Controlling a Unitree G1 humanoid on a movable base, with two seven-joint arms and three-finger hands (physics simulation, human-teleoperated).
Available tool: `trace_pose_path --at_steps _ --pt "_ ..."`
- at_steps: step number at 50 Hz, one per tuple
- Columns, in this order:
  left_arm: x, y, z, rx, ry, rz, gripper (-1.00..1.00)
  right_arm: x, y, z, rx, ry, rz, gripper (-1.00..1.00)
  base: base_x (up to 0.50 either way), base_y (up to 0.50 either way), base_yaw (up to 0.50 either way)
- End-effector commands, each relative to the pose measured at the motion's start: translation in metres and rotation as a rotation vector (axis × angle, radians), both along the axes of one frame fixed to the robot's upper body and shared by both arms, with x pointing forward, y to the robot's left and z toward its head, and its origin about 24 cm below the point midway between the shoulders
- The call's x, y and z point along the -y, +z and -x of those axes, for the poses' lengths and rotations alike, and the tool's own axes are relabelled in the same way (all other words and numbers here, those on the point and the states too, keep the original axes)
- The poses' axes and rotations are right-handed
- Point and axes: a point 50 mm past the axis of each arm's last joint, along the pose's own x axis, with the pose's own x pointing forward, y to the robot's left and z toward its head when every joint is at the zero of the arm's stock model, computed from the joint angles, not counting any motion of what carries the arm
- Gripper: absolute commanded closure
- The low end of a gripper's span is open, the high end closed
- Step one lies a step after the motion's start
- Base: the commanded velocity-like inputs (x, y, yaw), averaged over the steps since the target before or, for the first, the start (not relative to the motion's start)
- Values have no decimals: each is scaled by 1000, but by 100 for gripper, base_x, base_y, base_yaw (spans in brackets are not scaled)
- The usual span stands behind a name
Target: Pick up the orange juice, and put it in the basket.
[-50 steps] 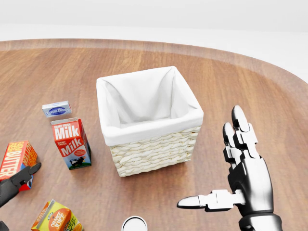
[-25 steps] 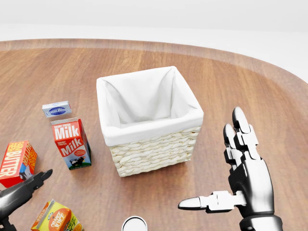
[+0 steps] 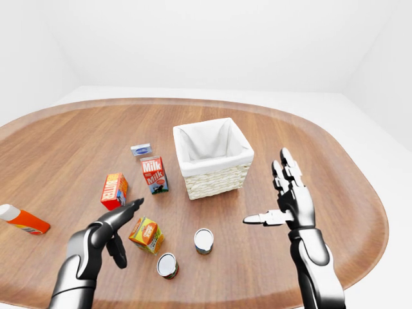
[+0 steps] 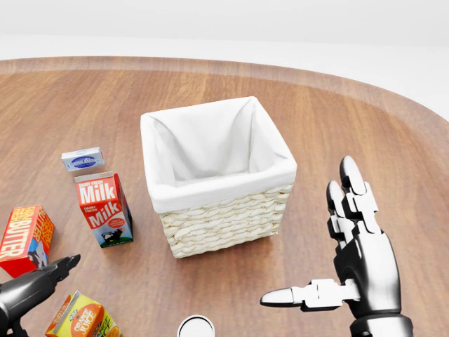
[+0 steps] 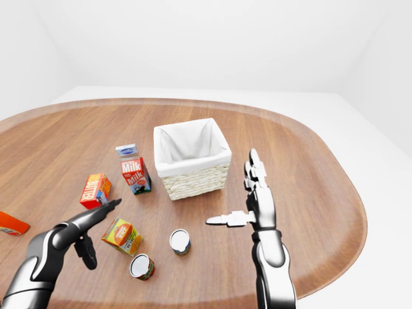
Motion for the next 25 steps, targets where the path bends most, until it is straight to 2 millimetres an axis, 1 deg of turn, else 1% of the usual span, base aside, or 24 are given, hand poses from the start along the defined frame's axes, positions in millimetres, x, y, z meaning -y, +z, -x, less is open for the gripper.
trace_pose_path --at_steps 1,5,8,10,11,12,13,14,16,17,18,22,25 --pt "2 -6 -4 -40 -22 -142 -100 1 3 0 4 0 -3 -100 0 0 0" --pt "7 -8 -8 -11 -47 -202 -100 -1 2 0 5 4 -5 -100 0 0 0" --pt "9 -7 -14 56 -65 -291 -100 0 2 2 5 5 -3 -100 0 0 0" --pt "14 -8 -17 87 -88 -320 -100 1 1 1 1 0 -5 -100 0 0 0" --pt "21 -14 -16 35 -99 -239 -100 2 2 1 1 -3 -6 -100 0 0 0" --pt "27 -16 -14 9 -114 -190 -100 3 2 1 2 -4 -5 -100 0 0 0" --pt "31 -16 -13 3 -121 -163 -43 3 3 1 3 -5 -6 -100 0 0 0" --pt "34 -18 -12 -19 -129 -129 96 3 3 0 2 -7 -7 -100 0 0 0" --pt "39 -19 -10 -47 -142 -58 100 3 2 -1 -1 -8 -11 -100 0 0 0" --pt "44 -20 -7 -75 -157 14 100 3 1 -1 -2 -9 -11 -100 0 0 0" --pt "44 -17 -7 -58 -155 36 100 3 0 0 -3 -7 -11 -100 0 0 0" --pt "33 -19 -9 -74 -107 -9 100 3 -1 0 -7 -7 -11 -100 0 0 0" --pt "29 -20 -10 -65 -90 -27 100 3 0 0 -4 -7 -9 -100 0 0 0"
